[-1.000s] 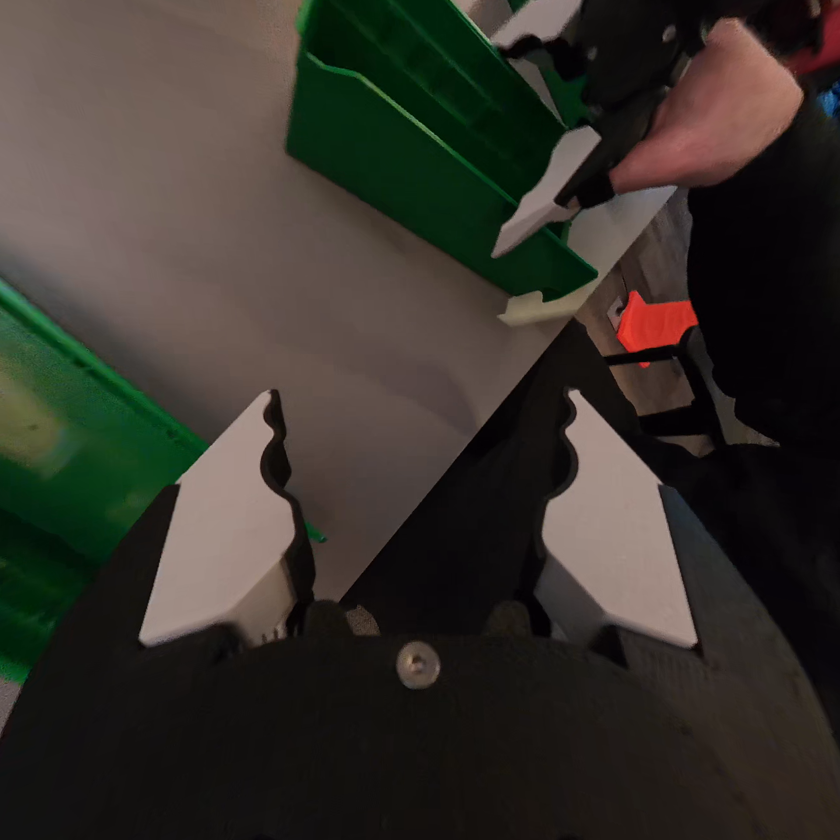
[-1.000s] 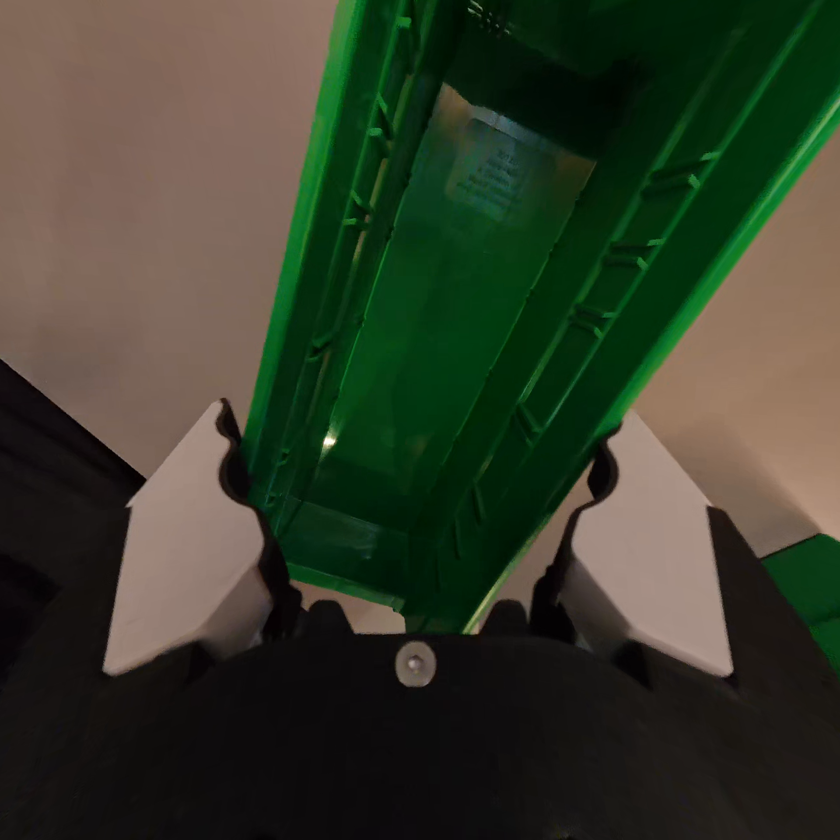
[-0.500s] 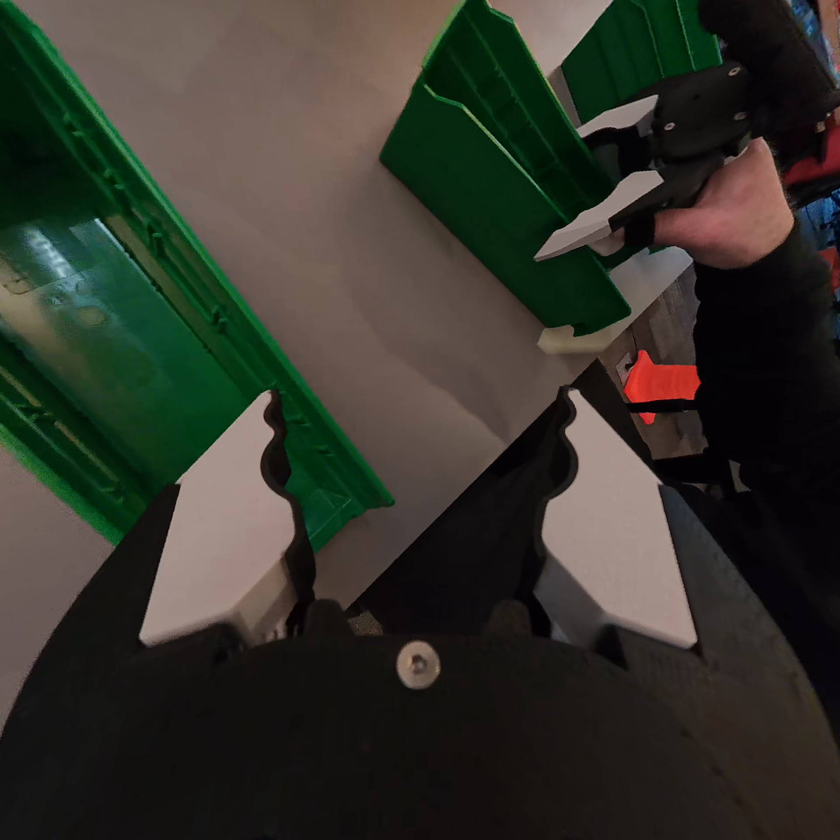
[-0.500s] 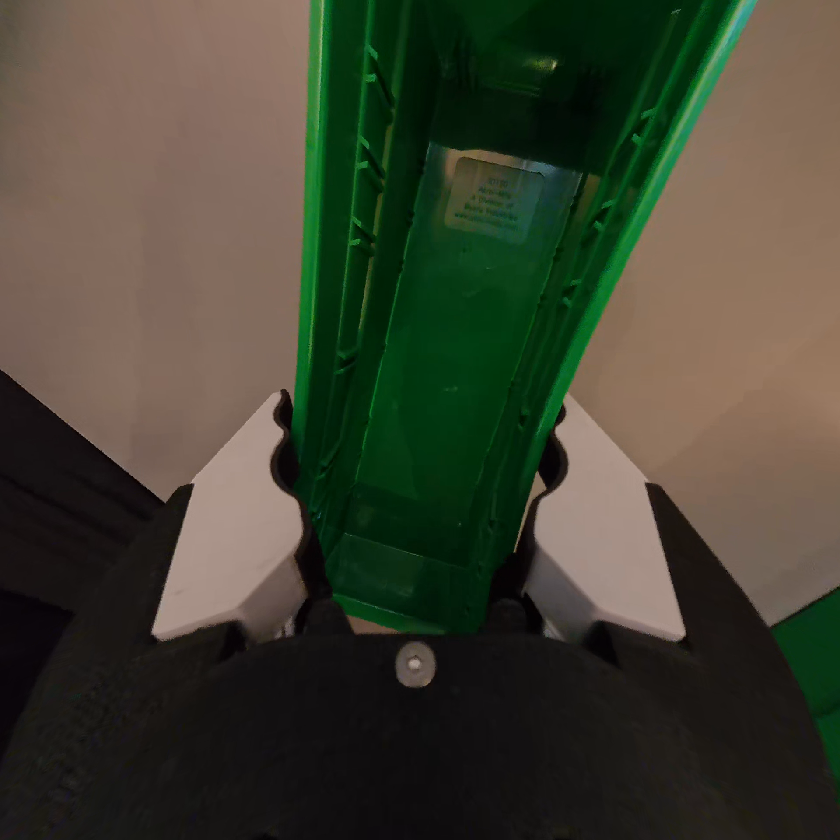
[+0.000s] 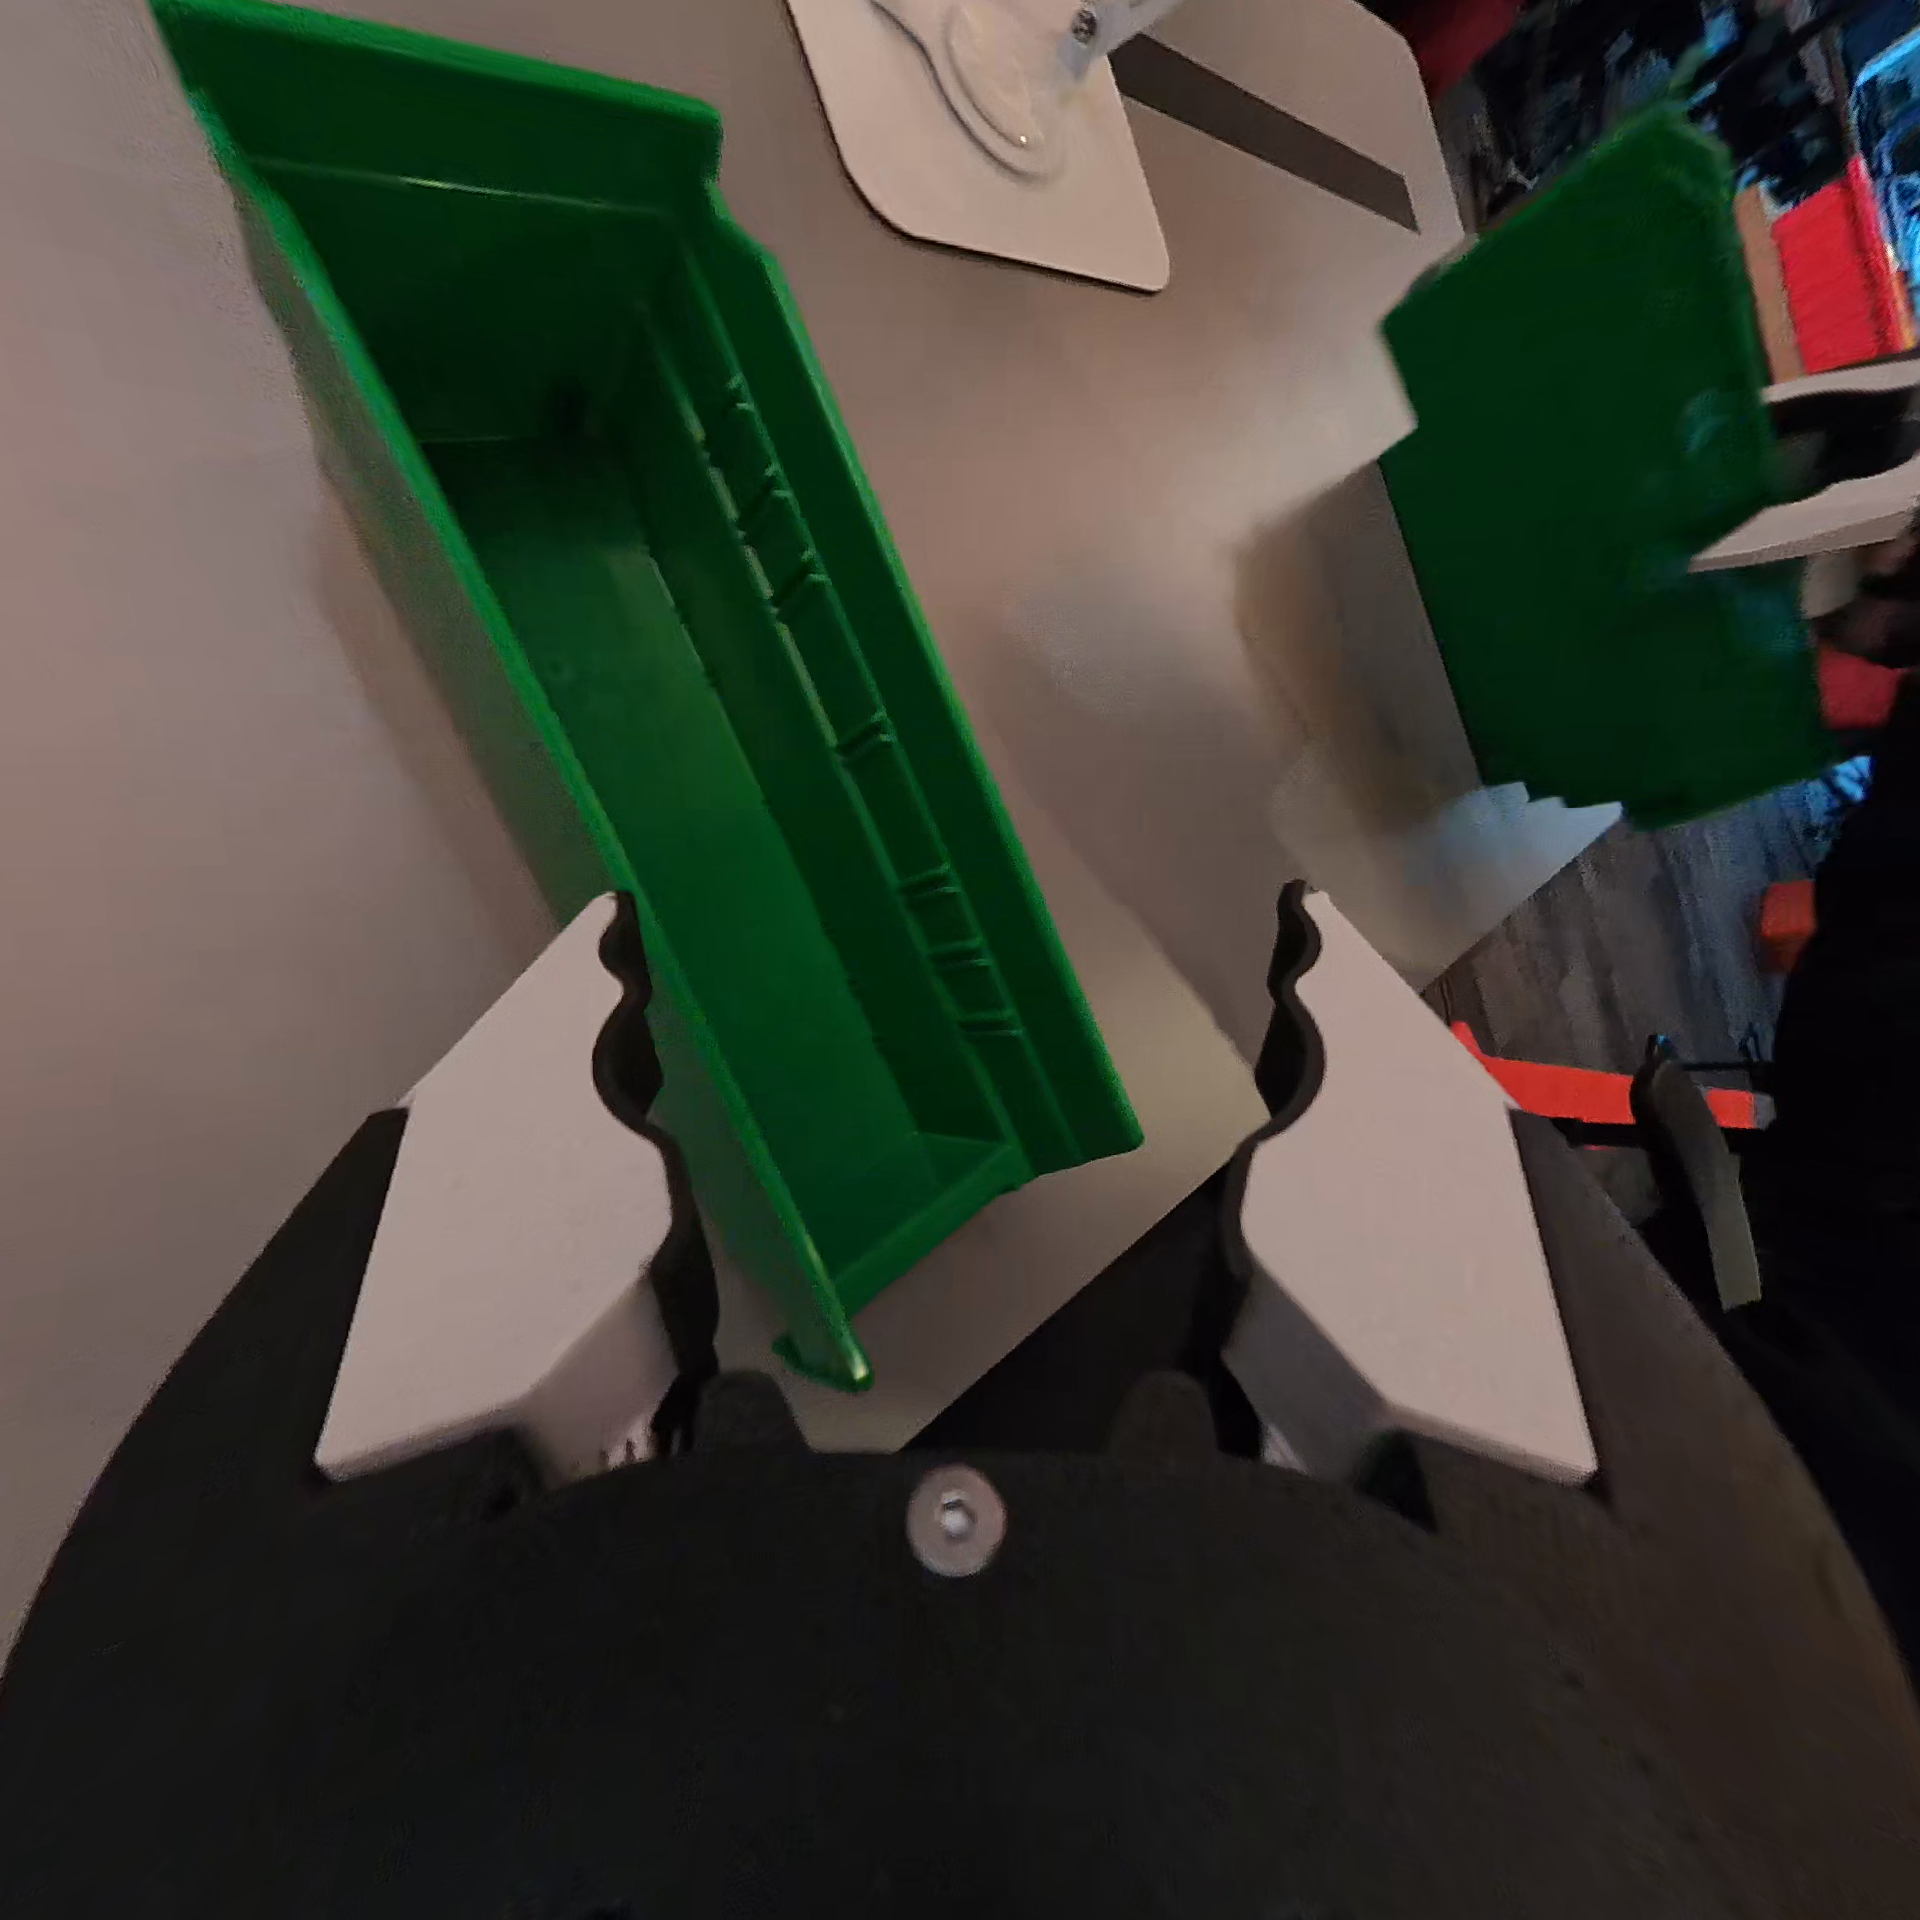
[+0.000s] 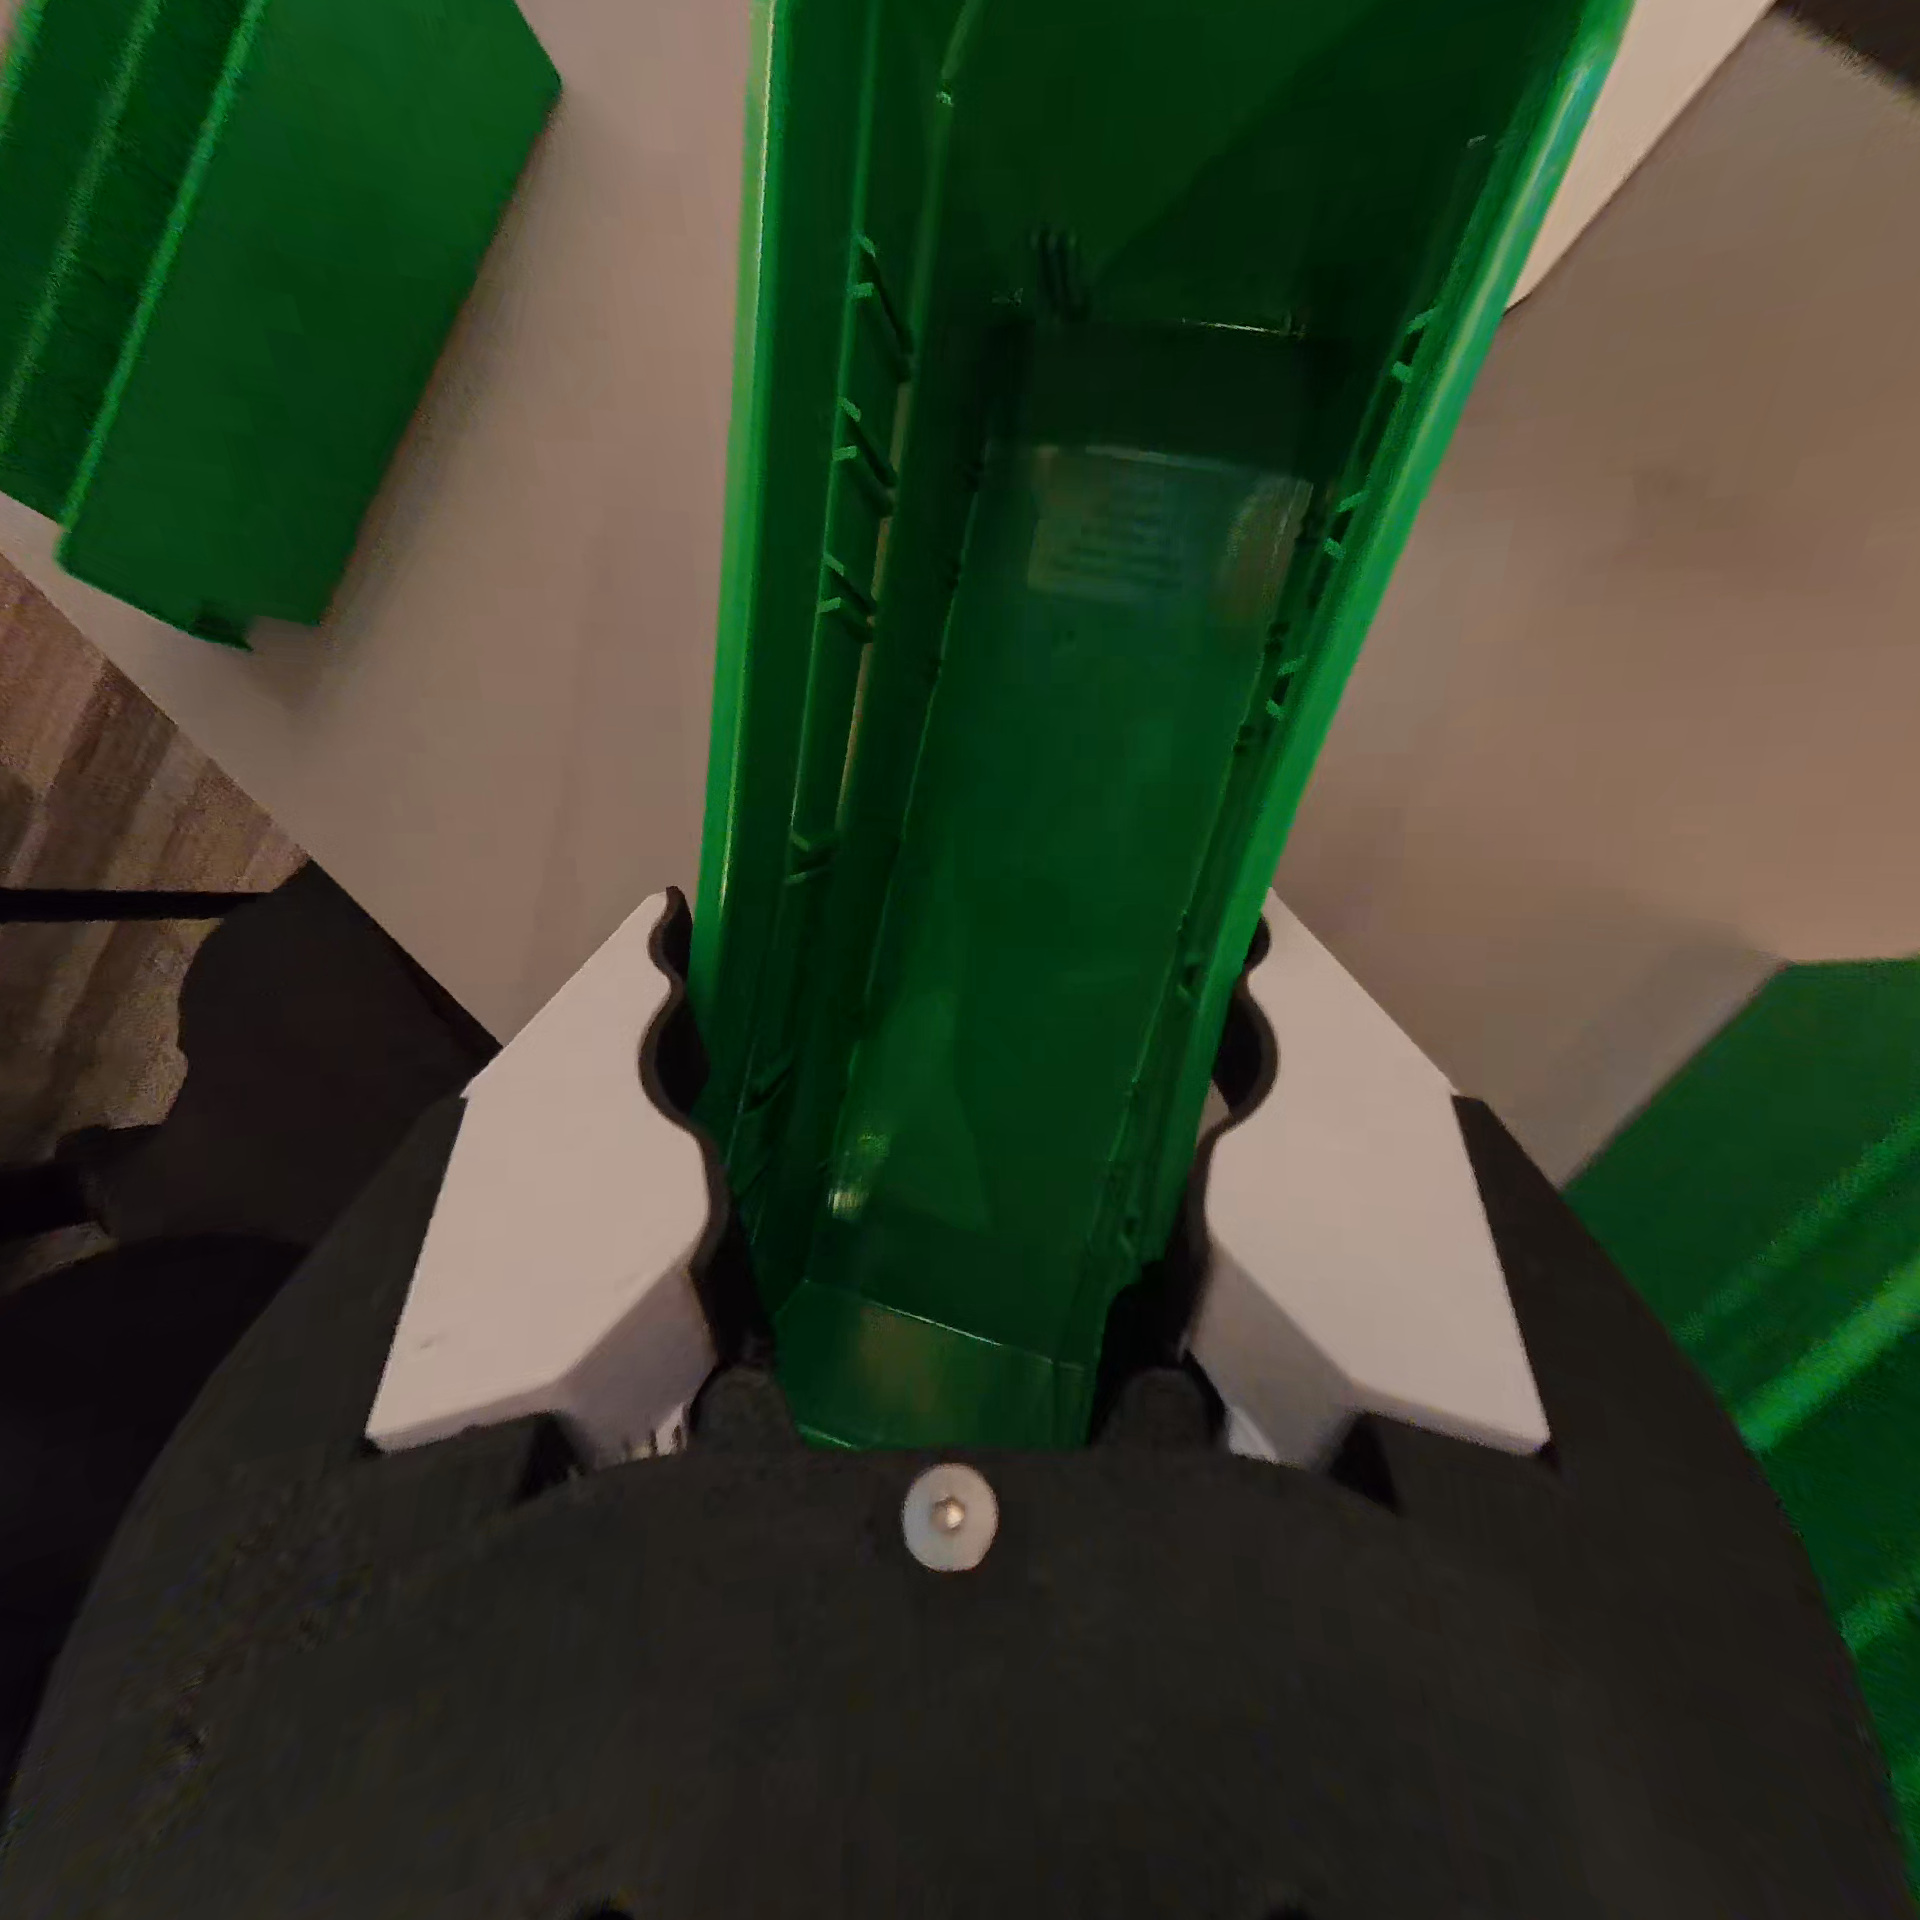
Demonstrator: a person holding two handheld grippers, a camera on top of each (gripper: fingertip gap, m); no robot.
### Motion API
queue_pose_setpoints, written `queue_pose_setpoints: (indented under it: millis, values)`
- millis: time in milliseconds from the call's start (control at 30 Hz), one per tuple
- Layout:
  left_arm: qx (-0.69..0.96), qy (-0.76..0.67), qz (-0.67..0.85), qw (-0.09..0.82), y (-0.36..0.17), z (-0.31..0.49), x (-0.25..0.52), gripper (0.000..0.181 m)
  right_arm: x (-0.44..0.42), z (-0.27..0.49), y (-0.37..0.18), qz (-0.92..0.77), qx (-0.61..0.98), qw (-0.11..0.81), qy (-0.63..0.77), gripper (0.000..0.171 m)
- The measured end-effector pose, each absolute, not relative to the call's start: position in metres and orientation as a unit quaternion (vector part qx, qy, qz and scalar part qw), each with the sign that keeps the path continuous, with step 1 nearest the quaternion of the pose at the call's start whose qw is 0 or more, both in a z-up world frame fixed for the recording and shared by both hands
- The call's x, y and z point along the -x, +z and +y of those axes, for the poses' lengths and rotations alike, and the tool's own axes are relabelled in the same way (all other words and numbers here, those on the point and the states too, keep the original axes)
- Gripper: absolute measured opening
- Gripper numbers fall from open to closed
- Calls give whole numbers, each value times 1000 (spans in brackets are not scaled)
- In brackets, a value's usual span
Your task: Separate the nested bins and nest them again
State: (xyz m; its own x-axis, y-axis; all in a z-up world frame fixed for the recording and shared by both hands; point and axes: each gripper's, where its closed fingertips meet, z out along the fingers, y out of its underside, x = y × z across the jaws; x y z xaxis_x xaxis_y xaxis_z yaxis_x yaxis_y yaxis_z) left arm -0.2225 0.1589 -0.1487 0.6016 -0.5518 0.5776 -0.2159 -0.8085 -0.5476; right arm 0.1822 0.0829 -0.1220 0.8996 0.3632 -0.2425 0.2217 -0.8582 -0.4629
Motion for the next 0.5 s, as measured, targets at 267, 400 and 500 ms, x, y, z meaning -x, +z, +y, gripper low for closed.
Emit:
queue_pose_setpoints:
  millis: [267,400,500]
  values:
    - [873,-412,191,175,-191,161,233,123,-321,45,-40,-85,964,241,76,105]
    - [874,-425,193,139,-216,155,221,123,-385,22,-56,-37,977,210,33,104]
    - [882,-408,209,111,-229,146,214,122,-404,12,-83,-8,981,189,50,105]
